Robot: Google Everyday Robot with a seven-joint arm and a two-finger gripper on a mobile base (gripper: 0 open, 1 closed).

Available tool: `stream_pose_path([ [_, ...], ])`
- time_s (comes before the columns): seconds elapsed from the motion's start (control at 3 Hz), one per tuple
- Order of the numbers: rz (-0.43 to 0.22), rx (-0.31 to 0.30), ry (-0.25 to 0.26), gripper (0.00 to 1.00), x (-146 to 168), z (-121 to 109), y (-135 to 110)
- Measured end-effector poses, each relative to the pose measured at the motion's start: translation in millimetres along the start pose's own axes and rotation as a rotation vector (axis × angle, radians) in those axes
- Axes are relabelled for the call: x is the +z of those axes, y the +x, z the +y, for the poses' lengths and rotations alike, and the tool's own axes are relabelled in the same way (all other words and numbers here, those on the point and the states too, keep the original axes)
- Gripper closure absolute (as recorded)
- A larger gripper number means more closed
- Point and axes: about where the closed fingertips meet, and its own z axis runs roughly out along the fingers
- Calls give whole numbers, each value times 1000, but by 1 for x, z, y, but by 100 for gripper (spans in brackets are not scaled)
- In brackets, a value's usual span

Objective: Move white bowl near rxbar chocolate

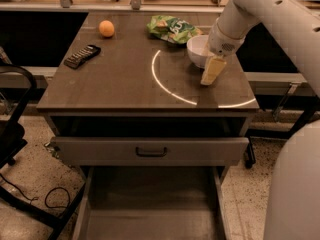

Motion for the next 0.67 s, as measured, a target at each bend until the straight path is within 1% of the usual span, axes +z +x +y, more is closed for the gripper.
stream_pose_path([
  [0.33,0,0,-1,70,0,0,0],
  [0.67,-1,-1,-4,100,1,-1,-1],
])
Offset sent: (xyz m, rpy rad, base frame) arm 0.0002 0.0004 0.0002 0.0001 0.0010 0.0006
